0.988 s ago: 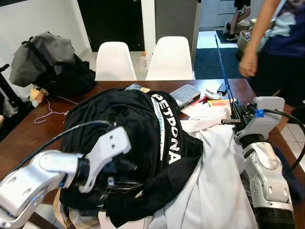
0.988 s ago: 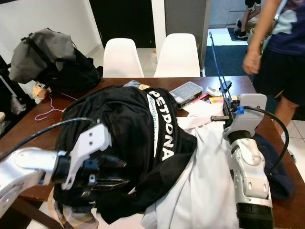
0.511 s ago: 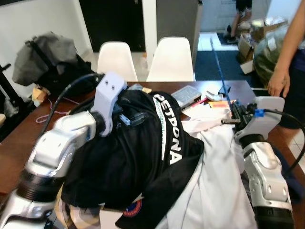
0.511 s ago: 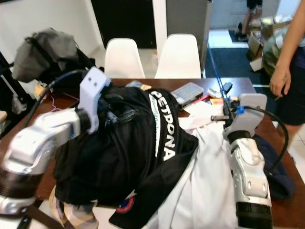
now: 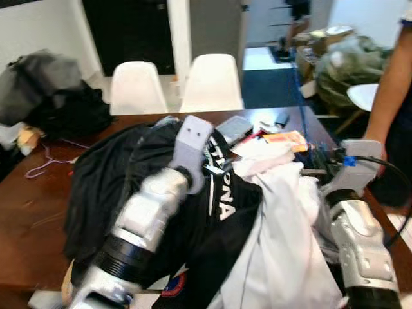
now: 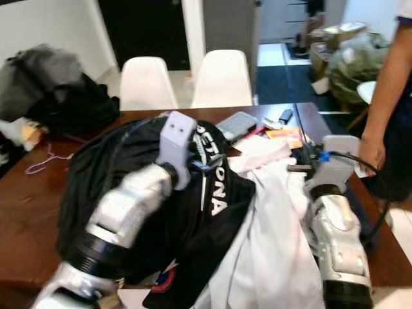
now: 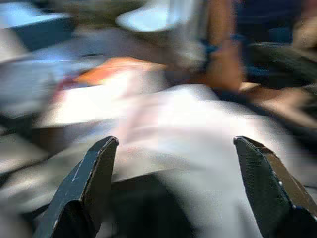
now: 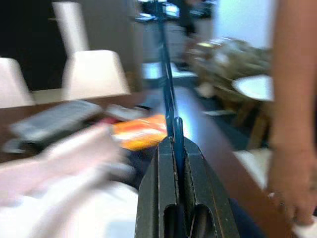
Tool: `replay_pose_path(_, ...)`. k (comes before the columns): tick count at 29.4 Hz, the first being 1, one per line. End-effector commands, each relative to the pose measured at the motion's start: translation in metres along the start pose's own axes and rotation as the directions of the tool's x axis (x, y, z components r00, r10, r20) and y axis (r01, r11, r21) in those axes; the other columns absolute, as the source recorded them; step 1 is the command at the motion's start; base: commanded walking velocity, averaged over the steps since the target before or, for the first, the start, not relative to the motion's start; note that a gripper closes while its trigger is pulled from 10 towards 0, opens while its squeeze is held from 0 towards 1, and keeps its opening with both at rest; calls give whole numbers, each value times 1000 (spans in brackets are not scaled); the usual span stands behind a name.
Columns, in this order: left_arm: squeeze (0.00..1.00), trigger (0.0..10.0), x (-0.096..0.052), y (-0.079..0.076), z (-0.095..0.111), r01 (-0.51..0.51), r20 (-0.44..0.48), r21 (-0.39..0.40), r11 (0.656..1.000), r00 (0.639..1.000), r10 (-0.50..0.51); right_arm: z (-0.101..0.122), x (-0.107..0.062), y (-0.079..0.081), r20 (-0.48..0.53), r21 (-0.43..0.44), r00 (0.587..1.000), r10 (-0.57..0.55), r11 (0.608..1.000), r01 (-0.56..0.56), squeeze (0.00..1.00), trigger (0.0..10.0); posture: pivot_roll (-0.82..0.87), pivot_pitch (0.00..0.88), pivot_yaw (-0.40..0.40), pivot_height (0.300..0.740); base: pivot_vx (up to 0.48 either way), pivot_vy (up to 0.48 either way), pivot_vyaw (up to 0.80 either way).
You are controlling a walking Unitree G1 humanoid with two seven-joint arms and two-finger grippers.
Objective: Hang hanger
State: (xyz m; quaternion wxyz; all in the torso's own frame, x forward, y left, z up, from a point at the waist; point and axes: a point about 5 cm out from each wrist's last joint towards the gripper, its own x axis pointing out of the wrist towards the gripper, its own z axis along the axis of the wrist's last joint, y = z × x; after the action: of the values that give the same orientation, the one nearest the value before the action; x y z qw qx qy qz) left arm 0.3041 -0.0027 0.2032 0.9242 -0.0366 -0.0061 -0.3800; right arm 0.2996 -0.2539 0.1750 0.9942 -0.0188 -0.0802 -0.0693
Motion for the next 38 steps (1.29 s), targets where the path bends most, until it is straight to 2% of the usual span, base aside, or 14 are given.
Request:
replay_pose_path(1, 0, 10000, -3, 2, 4, -14, 24, 18, 1000, 1000, 14, -11, -2, 2, -52, 24, 999, 14, 1000, -12, 0, 10000, -89, 31, 56, 736, 0, 0, 0)
replay_pose_path(3, 0, 10000, 2, -7, 3, -22, 33, 46, 999, 999, 21, -12, -1, 4, -57, 29, 998, 27, 999, -26, 0, 10000, -88, 33, 57, 736, 0, 0, 0)
replay_pose_path(7, 0, 10000, 5, -11, -5, -52, -2, 82, 995, 999, 52, -12, -2, 5, -60, 39, 998, 36, 999, -34, 0, 10000, -91, 33, 58, 736, 0, 0, 0)
replay_pose_path(9, 0, 10000, 5, -10, -10, -76, -23, 88, 993, 997, 79, -13, -2, 5, -61, 40, 997, 39, 999, -36, 0, 10000, -92, 33, 59, 736, 0, 0, 0)
replay_pose_path(12, 0, 10000, 3, -3, -27, -167, -89, 84, 982, 981, 174, -13, -2, 6, -63, 42, 997, 46, 998, -43, 0, 10000, -95, 33, 59, 736, 0, 0, 0)
replay_pose_path(18, 0, 10000, 0, 4, -48, -214, -169, 61, 975, 960, 222, -14, -3, 7, -66, 45, 996, 52, 998, -49, 0, 10000, -101, 32, 58, 736, 0, 0, 0)
replay_pose_path(23, 0, 10000, 8, -4, -50, -164, -145, 14, 986, 976, 165, -15, -3, 9, -70, 44, 996, 59, 997, -56, 0, 10000, -114, 30, 57, 736, 0, 0, 0)
replay_pose_path(25, 0, 10000, 14, -11, -46, -115, -112, 18, 993, 987, 116, -15, -3, 9, -71, 43, 996, 61, 997, -58, 0, 10000, -119, 30, 58, 736, 0, 0, 0)
replay_pose_path(31, 0, 10000, 20, -18, -44, -74, -99, 18, 997, 992, 76, -15, -4, 9, -72, 44, 995, 63, 997, -59, 0, 10000, -130, 30, 62, 736, 0, 0, 0)
replay_pose_path(34, 0, 10000, 24, -25, -43, -44, -109, 35, 998, 993, 48, -15, -5, 9, -75, 49, 995, 61, 997, -58, 0, 10000, -132, 31, 64, 736, 0, 0, 0)
replay_pose_path(35, 0, 10000, 25, -27, -51, -48, -171, 74, 996, 983, 60, -15, -5, 9, -76, 51, 995, 59, 997, -55, 0, 10000, -132, 37, 66, 736, 0, 0, 0)
replay_pose_path(38, 0, 10000, 23, -26, -58, -56, -216, 96, 994, 973, 75, -15, -6, 8, -75, 52, 996, 57, 997, -53, 0, 10000, -130, 41, 66, 736, 0, 0, 0)
